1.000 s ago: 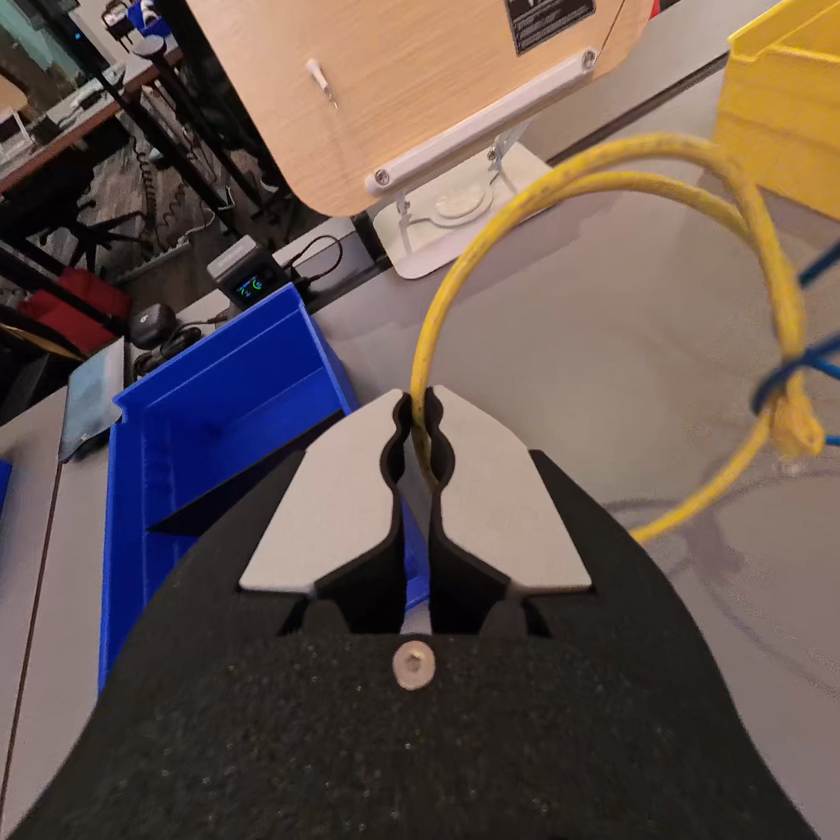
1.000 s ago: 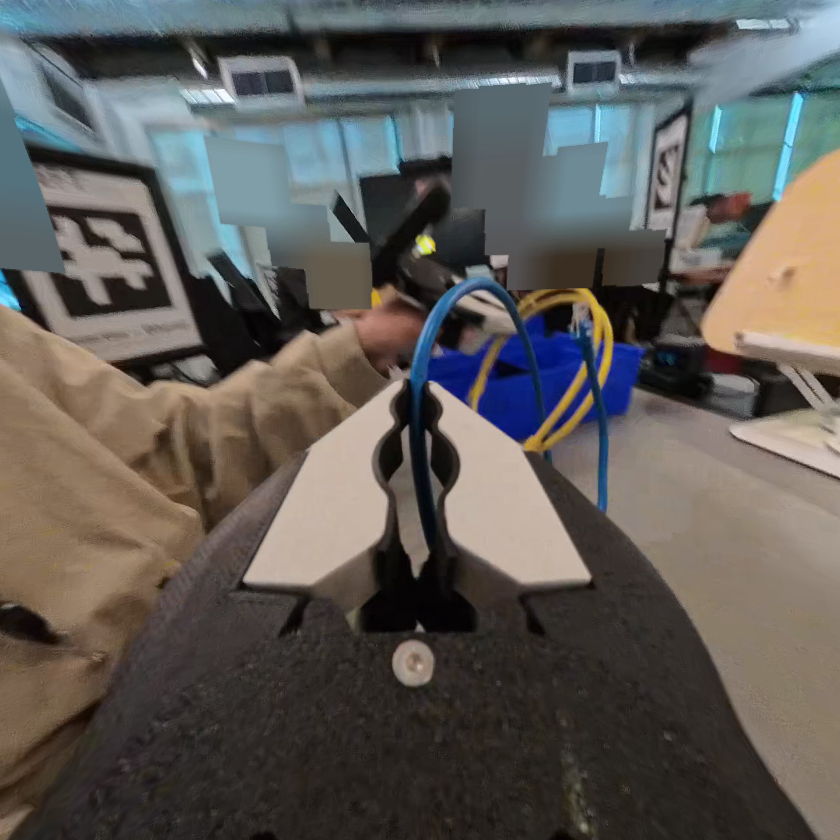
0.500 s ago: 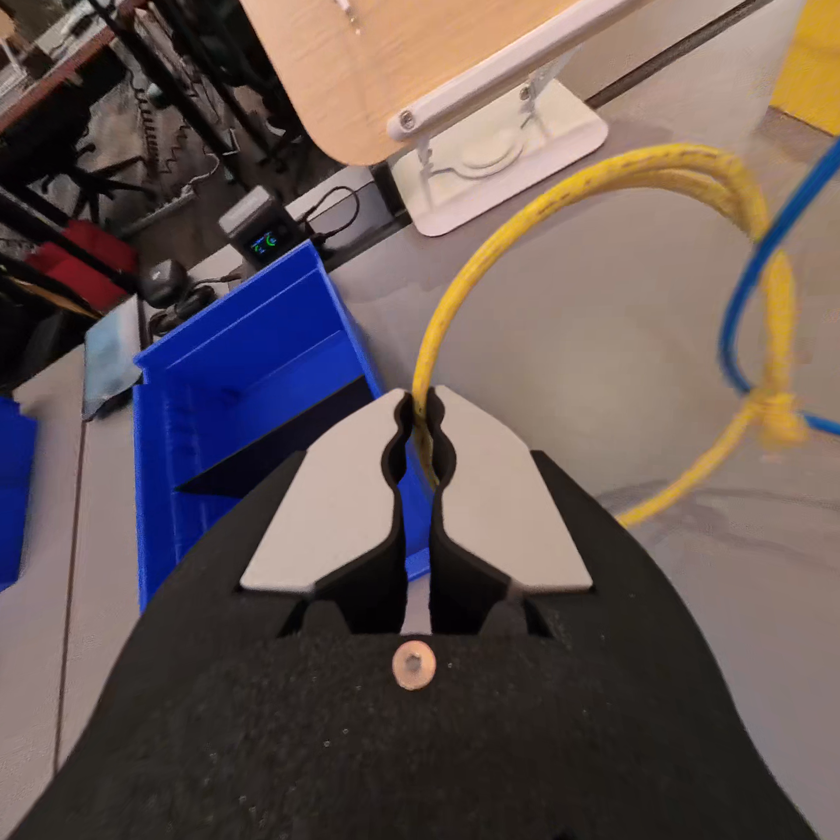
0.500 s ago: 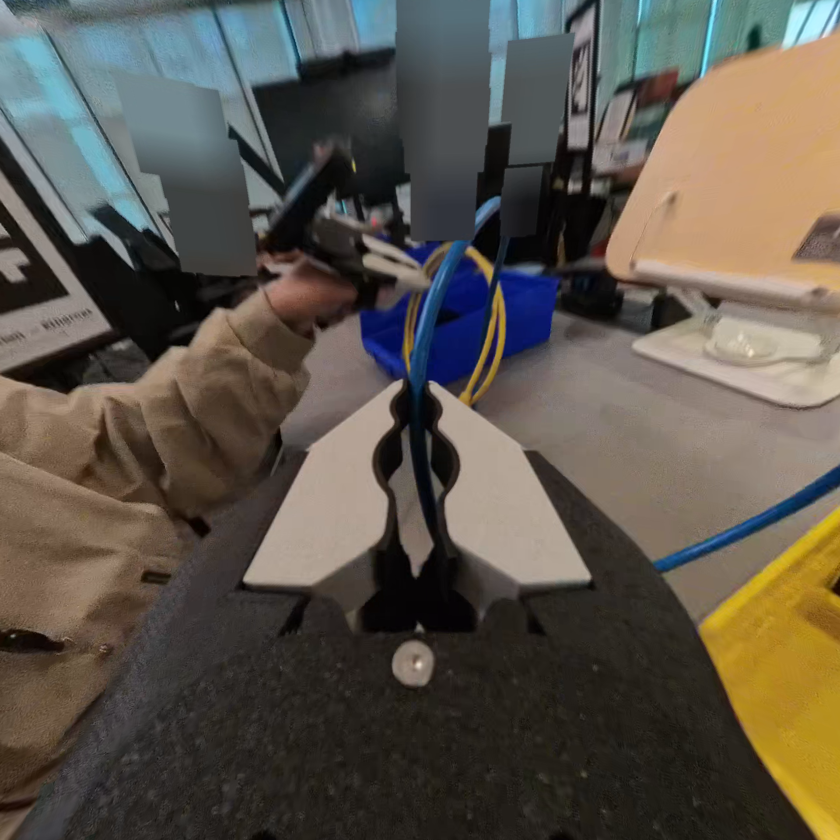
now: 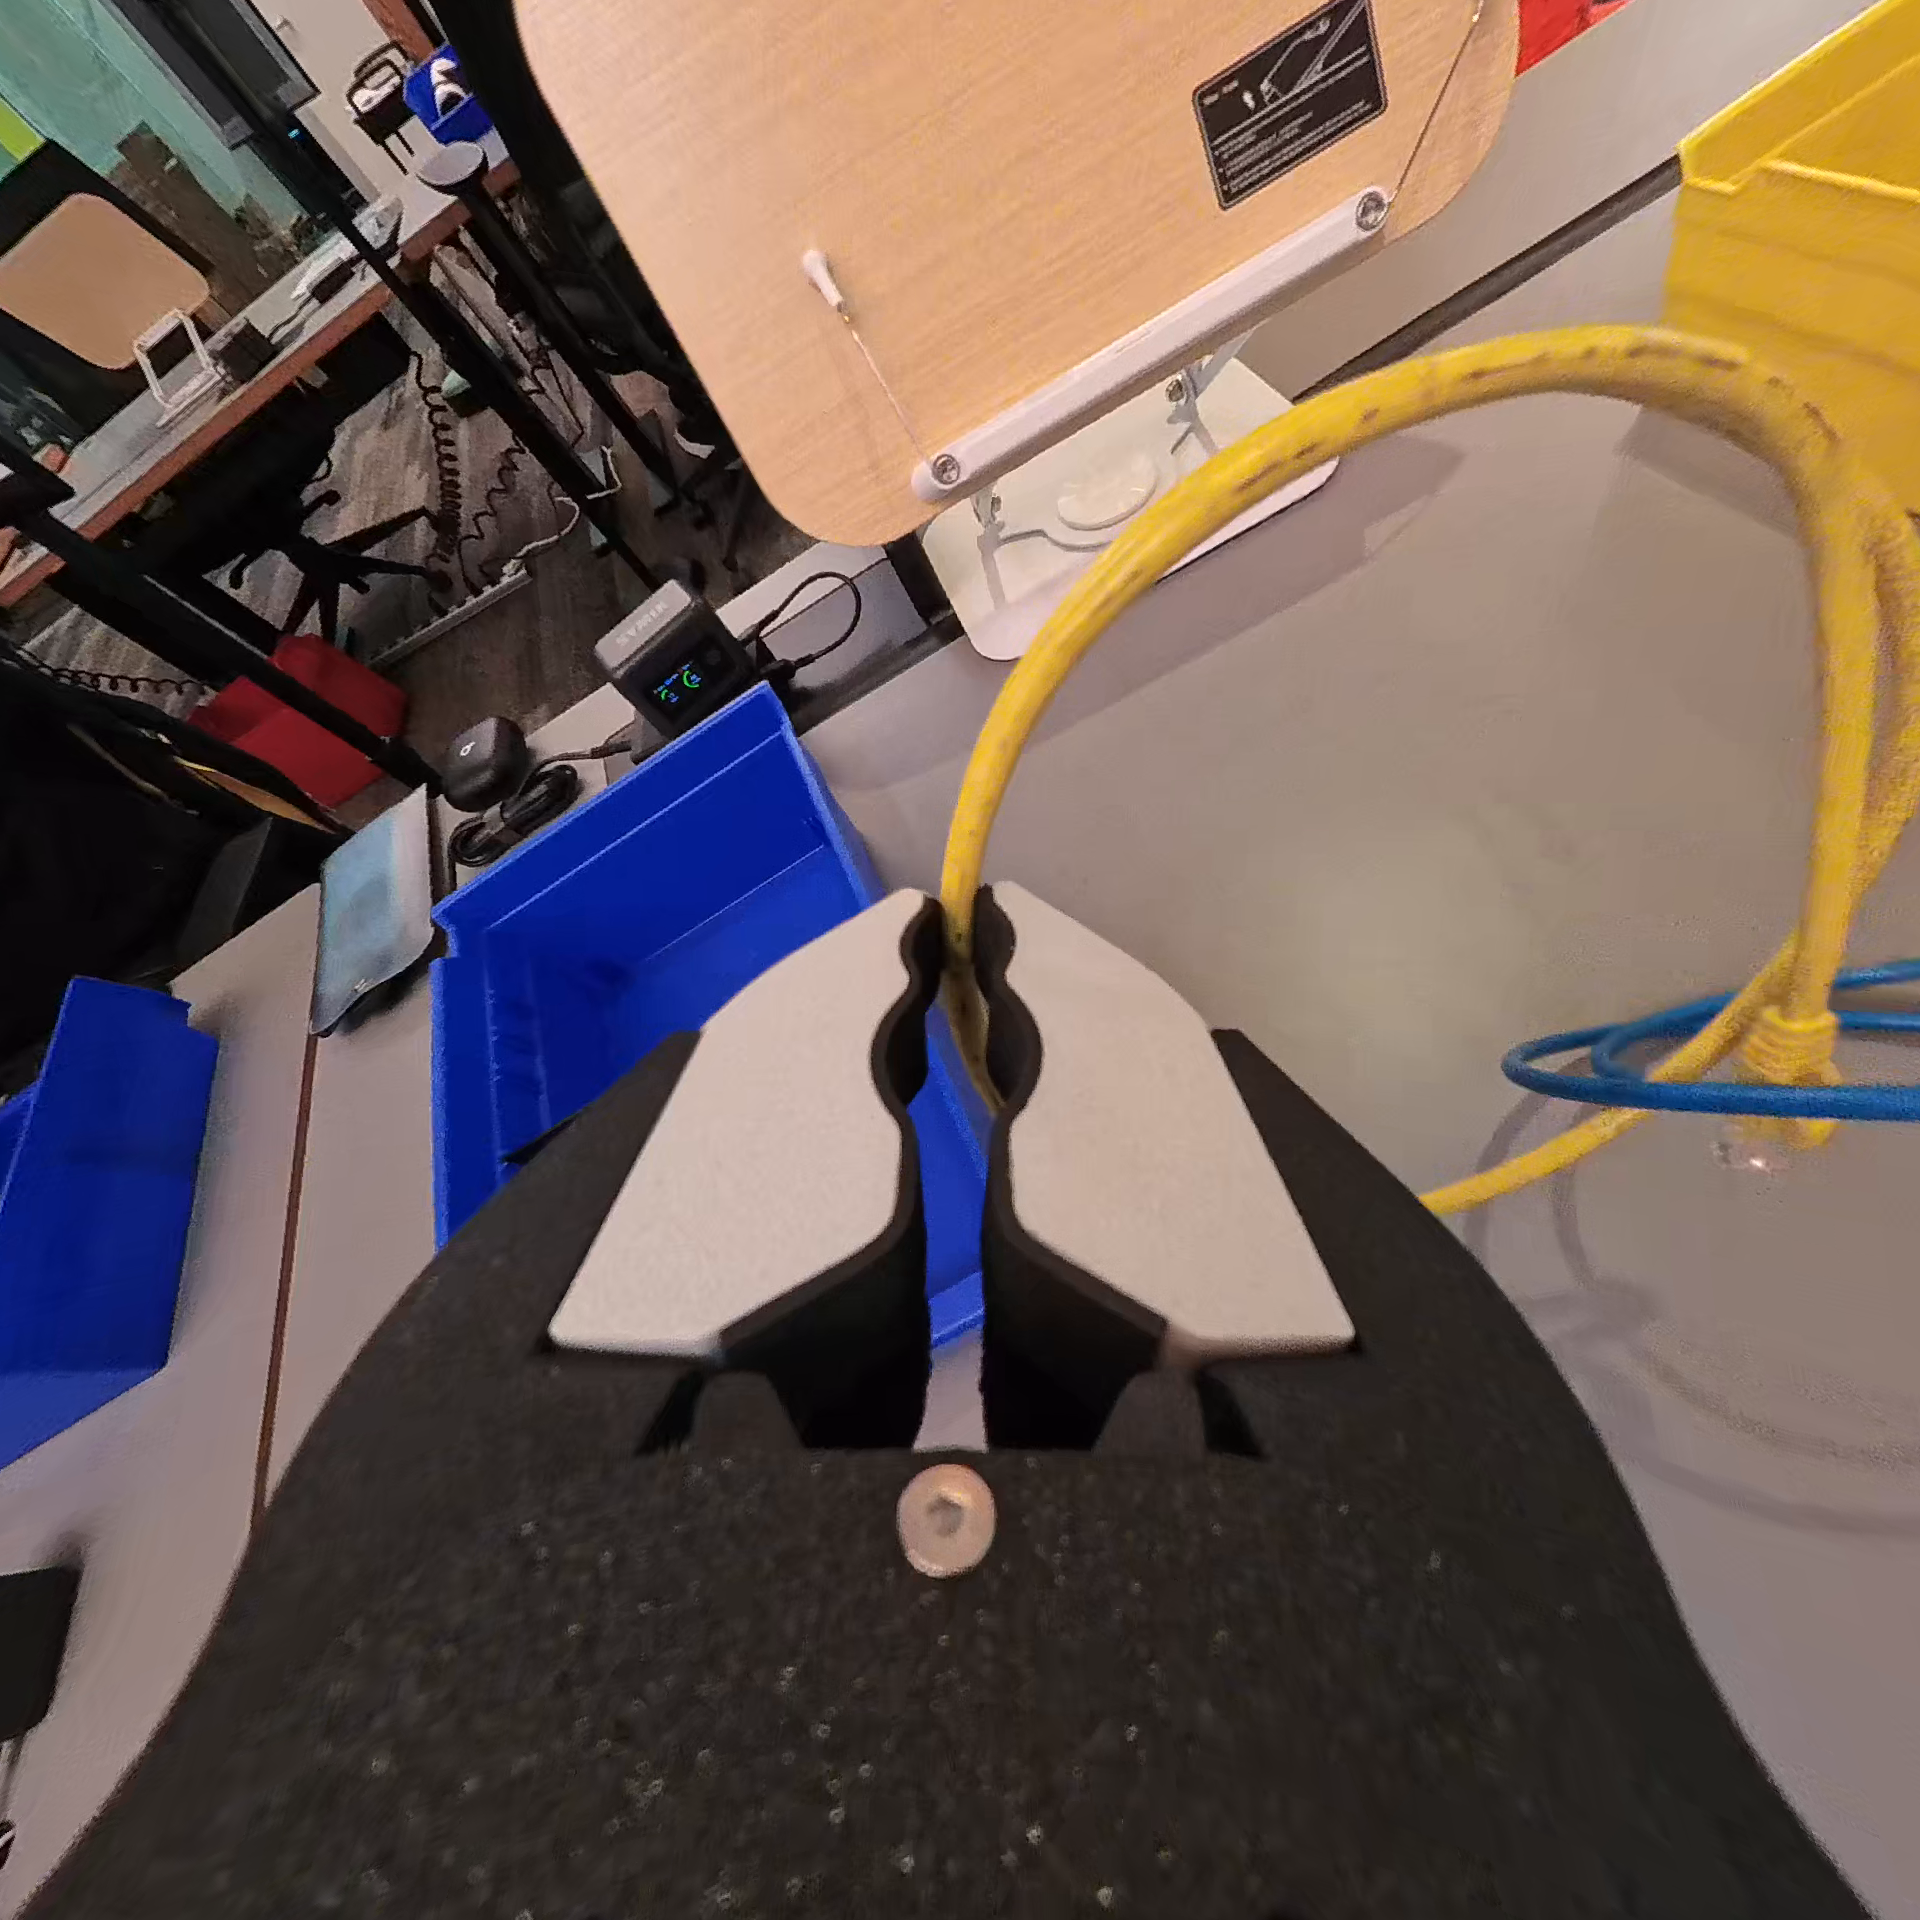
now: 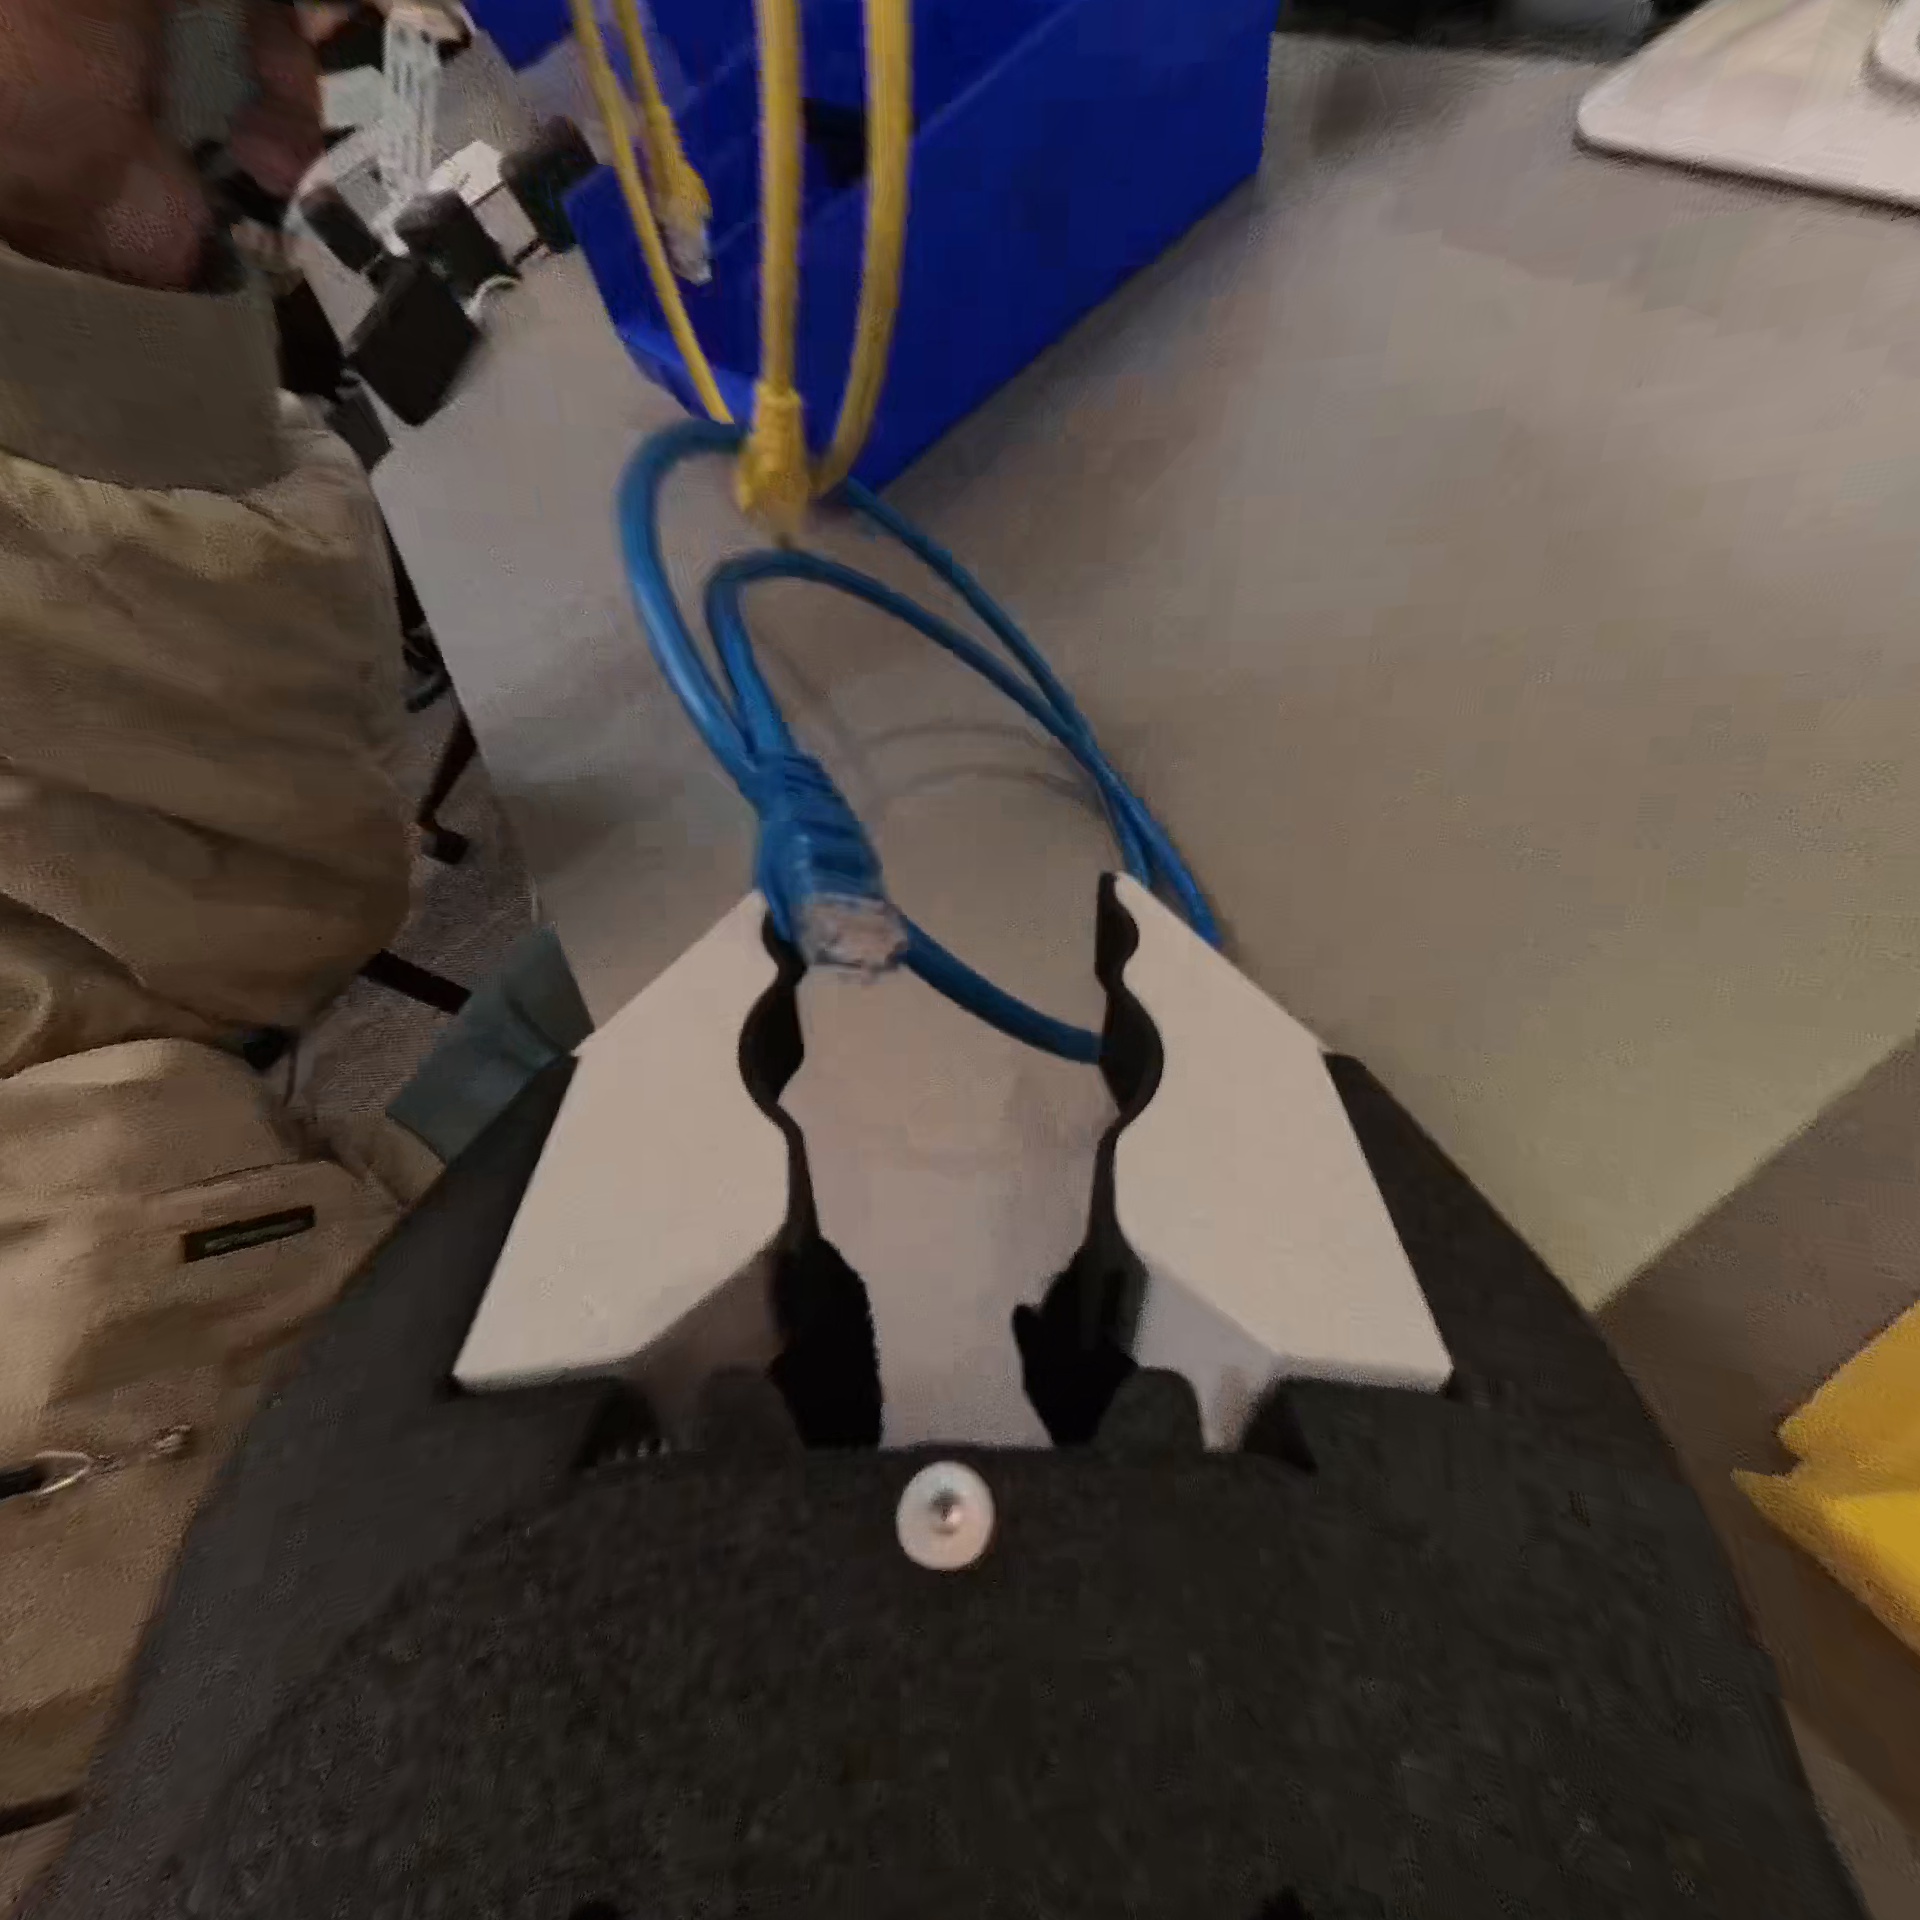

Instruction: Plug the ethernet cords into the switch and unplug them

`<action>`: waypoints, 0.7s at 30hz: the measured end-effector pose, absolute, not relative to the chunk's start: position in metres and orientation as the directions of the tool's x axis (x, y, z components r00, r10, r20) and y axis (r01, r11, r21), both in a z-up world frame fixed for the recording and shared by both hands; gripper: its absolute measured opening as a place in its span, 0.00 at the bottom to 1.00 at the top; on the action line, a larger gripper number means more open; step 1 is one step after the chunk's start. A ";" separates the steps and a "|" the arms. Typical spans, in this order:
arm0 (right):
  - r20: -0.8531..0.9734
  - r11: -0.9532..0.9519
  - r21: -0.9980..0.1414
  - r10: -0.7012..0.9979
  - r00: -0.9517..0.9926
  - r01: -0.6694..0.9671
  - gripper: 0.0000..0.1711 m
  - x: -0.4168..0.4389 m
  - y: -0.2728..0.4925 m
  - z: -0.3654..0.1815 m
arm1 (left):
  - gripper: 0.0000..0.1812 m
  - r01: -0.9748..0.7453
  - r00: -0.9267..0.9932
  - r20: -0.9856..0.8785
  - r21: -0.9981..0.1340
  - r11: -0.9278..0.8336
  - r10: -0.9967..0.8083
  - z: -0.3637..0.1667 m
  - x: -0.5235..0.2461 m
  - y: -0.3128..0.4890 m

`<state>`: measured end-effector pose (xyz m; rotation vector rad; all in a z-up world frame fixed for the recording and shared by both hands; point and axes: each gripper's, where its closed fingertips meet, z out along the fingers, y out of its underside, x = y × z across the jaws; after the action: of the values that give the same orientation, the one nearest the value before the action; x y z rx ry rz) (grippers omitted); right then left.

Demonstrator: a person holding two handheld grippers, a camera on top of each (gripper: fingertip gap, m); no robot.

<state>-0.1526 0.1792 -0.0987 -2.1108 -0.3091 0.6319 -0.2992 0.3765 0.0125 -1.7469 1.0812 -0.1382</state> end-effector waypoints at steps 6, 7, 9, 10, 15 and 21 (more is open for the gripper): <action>-0.126 -0.444 -0.884 0.529 0.839 0.148 0.34 -0.193 0.164 -0.034 | 0.03 -0.640 0.546 -0.402 -0.767 -0.056 -0.735 -0.002 -0.288 0.369; -0.102 -0.423 -0.890 0.549 0.830 0.171 0.34 -0.200 0.161 -0.027 | 0.03 -0.649 0.542 -0.412 -0.759 -0.052 -0.733 -0.004 -0.288 0.369; -0.061 -0.392 -0.896 0.572 0.818 0.208 0.32 -0.211 0.160 -0.021 | 0.03 -0.661 0.534 -0.425 -0.749 -0.047 -0.731 -0.007 -0.287 0.369; -0.040 -0.385 -0.895 0.573 0.818 0.225 0.30 -0.214 0.162 -0.024 | 0.03 -0.660 0.532 -0.423 -0.750 -0.046 -0.734 -0.008 -0.286 0.369; -0.048 -0.472 -0.841 0.549 0.834 0.263 0.29 -0.219 0.196 -0.086 | 0.03 -0.657 0.521 -0.407 -0.753 -0.048 -0.750 -0.010 -0.282 0.366; -0.120 -0.508 -0.849 0.453 0.883 0.145 0.30 -0.272 0.241 -0.117 | 0.03 -0.655 0.513 -0.385 -0.753 -0.060 -0.767 -0.013 -0.275 0.360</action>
<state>-0.2716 0.2407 -0.1165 -2.0942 -0.4313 0.4076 -0.2753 0.3596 -0.0133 -1.7710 1.1960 -0.1422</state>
